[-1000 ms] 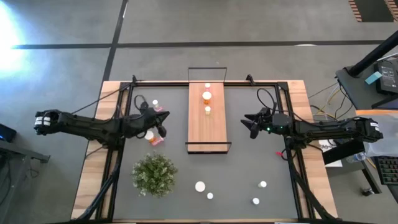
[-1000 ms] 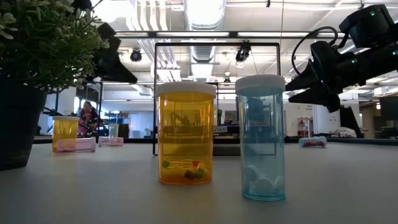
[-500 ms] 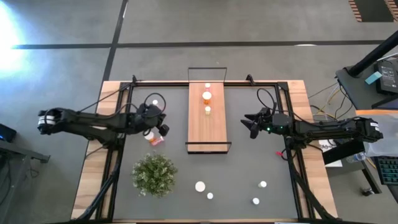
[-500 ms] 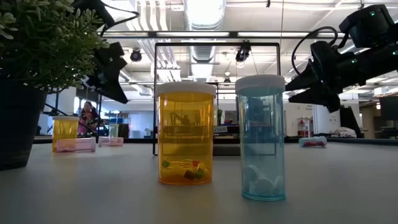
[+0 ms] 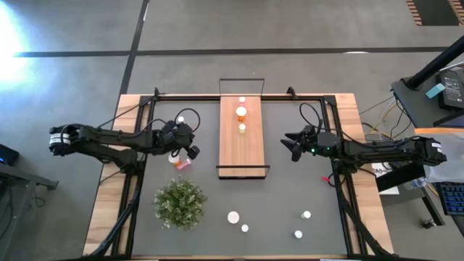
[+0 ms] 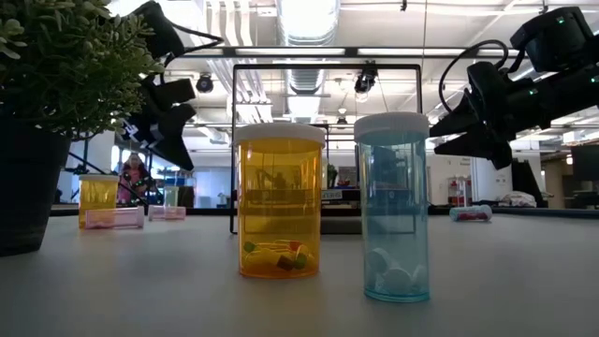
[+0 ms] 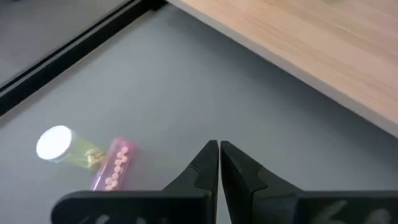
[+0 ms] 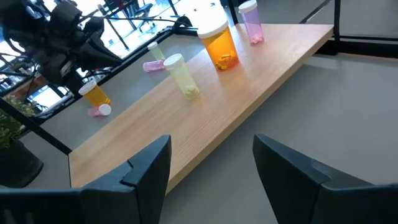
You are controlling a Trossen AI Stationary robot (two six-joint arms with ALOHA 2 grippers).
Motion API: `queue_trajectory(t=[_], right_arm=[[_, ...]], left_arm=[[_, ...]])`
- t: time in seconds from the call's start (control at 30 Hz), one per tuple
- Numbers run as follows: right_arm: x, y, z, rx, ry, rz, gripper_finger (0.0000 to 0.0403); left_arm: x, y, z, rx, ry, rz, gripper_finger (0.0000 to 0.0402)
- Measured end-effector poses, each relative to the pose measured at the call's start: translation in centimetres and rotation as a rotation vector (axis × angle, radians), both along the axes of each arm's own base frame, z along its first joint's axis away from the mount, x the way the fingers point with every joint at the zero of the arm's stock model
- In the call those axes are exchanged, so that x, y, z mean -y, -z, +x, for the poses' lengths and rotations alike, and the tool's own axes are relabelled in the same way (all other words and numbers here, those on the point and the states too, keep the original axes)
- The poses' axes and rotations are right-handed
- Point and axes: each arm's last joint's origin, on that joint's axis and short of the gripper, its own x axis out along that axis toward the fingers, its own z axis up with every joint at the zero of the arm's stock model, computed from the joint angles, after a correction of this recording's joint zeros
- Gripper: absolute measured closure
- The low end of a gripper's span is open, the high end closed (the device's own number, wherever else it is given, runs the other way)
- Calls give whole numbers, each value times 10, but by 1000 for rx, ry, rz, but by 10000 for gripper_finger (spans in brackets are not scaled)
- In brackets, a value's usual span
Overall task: Pick and place medicine bottles onto shelf by color
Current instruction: Put the top pink pill bottle on the shelf aligned with the other pink pill bottle
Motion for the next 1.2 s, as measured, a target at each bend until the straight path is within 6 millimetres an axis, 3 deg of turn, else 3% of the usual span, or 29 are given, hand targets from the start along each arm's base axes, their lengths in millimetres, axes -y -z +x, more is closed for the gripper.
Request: queue_trajectory(t=[0.47,0.8,1.03,1.2], right_arm=[[0,0,0,0,0,0,186],[0,0,0,0,0,0,186],[0,0,0,0,0,0,186],[0,0,0,0,0,0,186]], left_arm=[[-14,6,-6,-34,-77,-91,401],[-16,10,12,63,-9,-140,401],[-17,4,31,210,168,-119,401],[-18,6,39,249,196,-126,401]])
